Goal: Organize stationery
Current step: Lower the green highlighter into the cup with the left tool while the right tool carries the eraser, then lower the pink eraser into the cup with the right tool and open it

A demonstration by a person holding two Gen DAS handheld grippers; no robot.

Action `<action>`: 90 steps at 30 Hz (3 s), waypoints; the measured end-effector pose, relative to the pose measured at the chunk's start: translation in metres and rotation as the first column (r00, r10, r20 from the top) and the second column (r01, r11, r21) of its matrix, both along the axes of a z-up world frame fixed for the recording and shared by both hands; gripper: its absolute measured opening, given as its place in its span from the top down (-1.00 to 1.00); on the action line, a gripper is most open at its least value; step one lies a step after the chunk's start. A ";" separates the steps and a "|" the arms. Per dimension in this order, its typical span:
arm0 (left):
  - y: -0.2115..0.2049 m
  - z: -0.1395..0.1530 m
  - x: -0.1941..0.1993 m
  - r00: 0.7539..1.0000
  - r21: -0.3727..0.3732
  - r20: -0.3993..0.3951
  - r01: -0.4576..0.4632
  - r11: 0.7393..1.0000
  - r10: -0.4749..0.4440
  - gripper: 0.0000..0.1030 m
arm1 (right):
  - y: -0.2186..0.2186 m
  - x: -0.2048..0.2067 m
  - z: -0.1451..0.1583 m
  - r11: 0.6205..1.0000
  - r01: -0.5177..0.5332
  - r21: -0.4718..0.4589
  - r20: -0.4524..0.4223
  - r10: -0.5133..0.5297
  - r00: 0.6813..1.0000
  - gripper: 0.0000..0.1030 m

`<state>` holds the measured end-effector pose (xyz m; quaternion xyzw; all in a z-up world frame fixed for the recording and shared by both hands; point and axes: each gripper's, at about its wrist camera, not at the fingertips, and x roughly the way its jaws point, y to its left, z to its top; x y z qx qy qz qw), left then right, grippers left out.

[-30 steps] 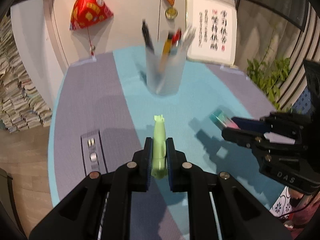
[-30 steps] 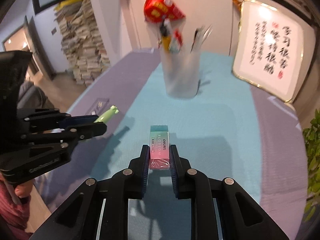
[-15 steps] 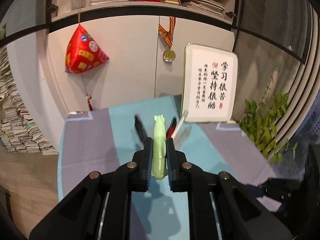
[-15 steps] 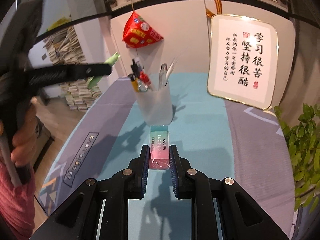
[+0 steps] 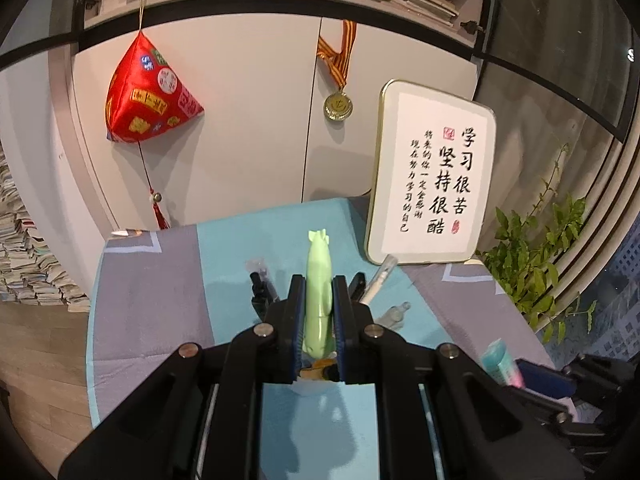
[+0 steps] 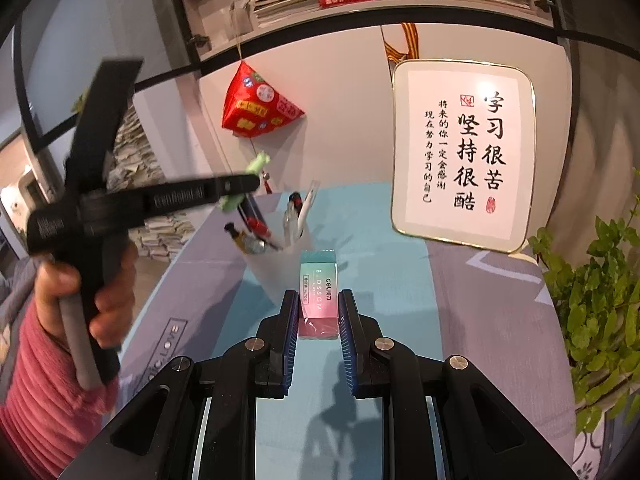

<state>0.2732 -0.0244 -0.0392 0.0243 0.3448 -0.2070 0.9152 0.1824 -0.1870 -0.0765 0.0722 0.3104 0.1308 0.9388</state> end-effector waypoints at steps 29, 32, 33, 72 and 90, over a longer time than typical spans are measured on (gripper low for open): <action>-0.002 -0.018 0.004 1.000 0.015 -0.024 0.004 1.000 -0.004 0.78 | 0.001 0.007 -0.009 1.000 -0.009 0.029 -0.028 0.010 1.000 0.60; 0.000 -0.017 0.004 1.000 0.017 -0.021 0.002 1.000 -0.002 0.78 | 0.002 0.008 -0.010 1.000 -0.012 0.028 -0.030 0.013 0.999 0.60; 0.001 -0.017 0.004 1.000 0.017 -0.020 0.001 1.000 -0.001 0.78 | 0.002 0.008 -0.010 1.000 -0.013 0.028 -0.030 0.014 0.999 0.60; 0.056 -0.023 -0.066 0.995 0.024 0.027 -0.101 0.995 0.100 0.77 | 0.060 0.093 0.033 0.988 -0.133 -0.083 -0.008 0.132 0.991 0.60; 0.065 -0.031 -0.065 0.992 -0.006 0.002 -0.125 0.992 0.125 0.76 | 0.063 0.118 0.016 0.987 -0.156 -0.038 -0.069 0.153 0.986 0.60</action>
